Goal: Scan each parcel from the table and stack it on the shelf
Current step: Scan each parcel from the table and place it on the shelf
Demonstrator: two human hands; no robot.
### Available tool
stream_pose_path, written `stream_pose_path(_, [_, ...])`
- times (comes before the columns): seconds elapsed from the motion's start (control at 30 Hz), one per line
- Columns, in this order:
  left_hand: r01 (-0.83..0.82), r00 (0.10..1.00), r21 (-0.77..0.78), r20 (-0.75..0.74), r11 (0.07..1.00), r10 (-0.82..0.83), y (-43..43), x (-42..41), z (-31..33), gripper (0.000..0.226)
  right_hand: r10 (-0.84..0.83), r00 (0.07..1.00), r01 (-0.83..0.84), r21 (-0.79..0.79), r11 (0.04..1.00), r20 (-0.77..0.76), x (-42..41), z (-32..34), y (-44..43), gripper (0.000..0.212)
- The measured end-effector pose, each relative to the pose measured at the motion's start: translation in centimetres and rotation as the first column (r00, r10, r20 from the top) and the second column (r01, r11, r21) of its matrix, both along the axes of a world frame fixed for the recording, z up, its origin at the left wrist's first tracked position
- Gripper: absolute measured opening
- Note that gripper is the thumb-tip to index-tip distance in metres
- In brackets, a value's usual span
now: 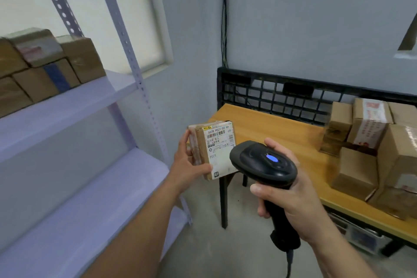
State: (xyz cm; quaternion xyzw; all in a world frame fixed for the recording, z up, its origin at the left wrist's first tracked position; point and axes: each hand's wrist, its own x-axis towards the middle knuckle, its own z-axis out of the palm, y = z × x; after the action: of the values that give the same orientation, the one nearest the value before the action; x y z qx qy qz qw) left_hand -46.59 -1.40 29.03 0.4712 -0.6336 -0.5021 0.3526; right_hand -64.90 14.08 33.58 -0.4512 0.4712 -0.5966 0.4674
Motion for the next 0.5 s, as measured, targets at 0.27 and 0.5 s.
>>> stream_pose_path(0.27, [-0.152, 0.988, -0.082, -0.011, 0.985, 0.151, 1.5, 10.0, 2.9, 0.101, 0.043, 0.993, -0.055, -0.112, 0.992, -0.109, 7.9, 1.9, -1.1, 0.090])
stream_pose_path(0.5, [-0.343, 0.938, -0.229, -0.036, 0.911, 0.344, 4.4, 20.5, 7.0, 0.086, 0.173, 0.981, -0.187, -0.172, 0.967, -0.090, 15.9, 3.4, -2.2, 0.090])
